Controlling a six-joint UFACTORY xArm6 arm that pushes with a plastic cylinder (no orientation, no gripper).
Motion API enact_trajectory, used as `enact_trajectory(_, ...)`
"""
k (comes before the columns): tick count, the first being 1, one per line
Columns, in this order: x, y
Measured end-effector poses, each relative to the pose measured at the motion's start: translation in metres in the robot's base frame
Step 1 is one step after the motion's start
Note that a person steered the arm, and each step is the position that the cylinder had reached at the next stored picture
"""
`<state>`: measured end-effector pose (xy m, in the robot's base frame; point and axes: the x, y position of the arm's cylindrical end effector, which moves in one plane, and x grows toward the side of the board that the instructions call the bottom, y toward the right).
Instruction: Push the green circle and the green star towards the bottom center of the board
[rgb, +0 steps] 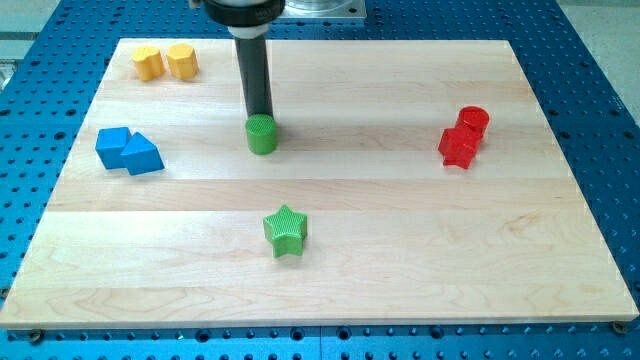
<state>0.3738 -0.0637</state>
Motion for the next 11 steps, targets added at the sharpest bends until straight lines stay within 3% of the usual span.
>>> enact_trajectory(3, 0.132, 0.008)
enact_trajectory(6, 0.152, 0.018)
enact_trajectory(7, 0.134, -0.009)
enact_trajectory(8, 0.148, -0.063)
enact_trajectory(9, 0.167, -0.063)
enact_trajectory(10, 0.162, -0.008)
enact_trajectory(11, 0.142, 0.008)
